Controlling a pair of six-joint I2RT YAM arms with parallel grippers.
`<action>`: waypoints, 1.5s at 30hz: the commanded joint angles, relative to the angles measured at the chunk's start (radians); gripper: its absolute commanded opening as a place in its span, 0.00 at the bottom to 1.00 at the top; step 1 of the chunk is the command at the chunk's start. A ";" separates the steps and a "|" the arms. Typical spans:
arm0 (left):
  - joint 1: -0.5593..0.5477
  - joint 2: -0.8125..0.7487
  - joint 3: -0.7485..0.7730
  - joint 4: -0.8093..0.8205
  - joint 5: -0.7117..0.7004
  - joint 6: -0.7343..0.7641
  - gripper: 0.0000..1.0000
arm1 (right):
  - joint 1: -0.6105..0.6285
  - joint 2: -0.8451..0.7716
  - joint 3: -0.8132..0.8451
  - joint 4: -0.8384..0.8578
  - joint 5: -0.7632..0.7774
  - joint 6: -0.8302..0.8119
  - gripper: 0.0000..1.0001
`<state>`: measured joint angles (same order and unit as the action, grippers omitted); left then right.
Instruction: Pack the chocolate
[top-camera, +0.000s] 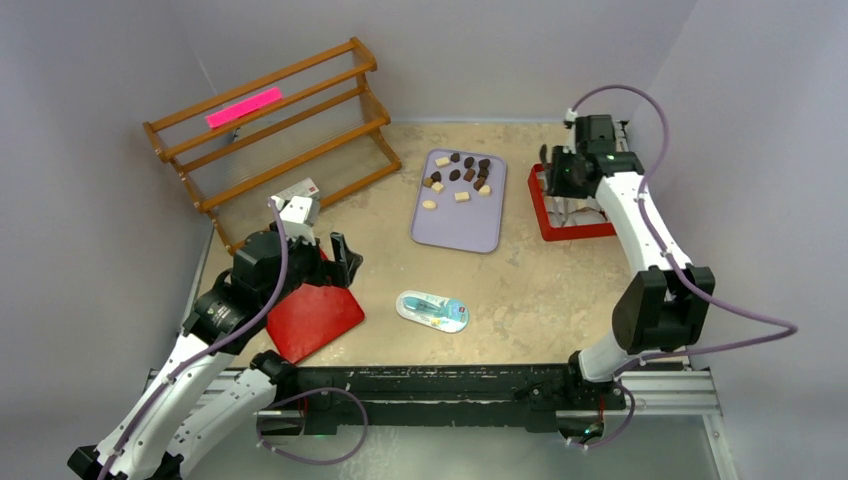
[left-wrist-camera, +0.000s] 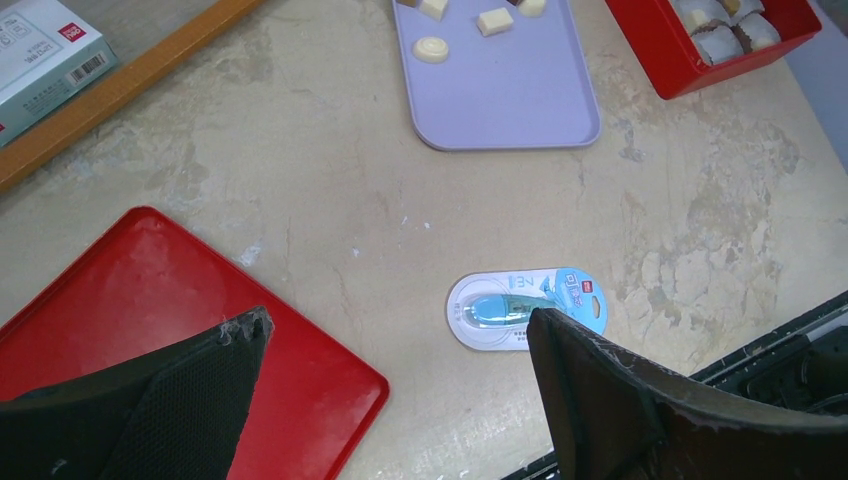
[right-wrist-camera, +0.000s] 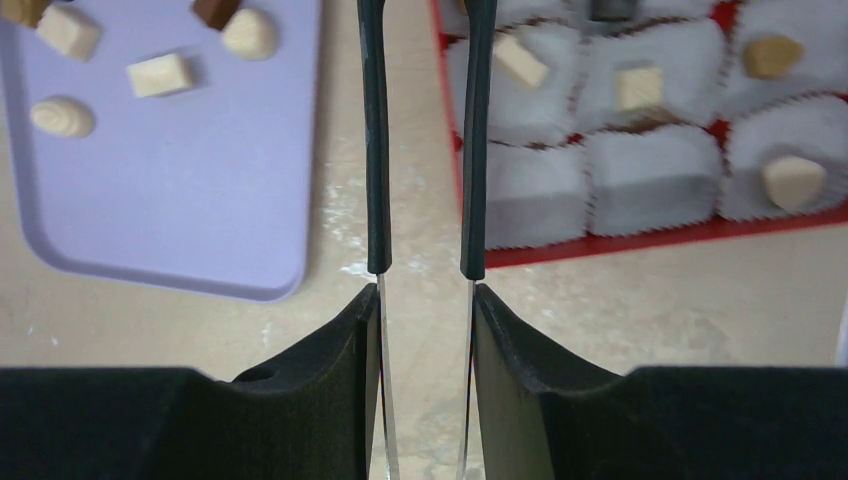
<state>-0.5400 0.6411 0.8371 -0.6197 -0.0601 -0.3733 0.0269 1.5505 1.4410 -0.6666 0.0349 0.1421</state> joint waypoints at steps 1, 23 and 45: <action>-0.005 -0.001 0.004 0.020 -0.009 0.010 1.00 | 0.101 0.041 0.057 0.070 0.020 0.029 0.38; -0.005 0.006 0.011 0.009 -0.049 0.007 1.00 | 0.412 0.293 0.131 0.071 0.099 0.014 0.43; -0.005 0.004 0.008 0.011 -0.043 0.008 1.00 | 0.438 0.340 0.124 0.040 0.065 0.015 0.44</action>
<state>-0.5400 0.6514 0.8371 -0.6235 -0.0978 -0.3733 0.4583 1.8935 1.5524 -0.6052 0.1108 0.1635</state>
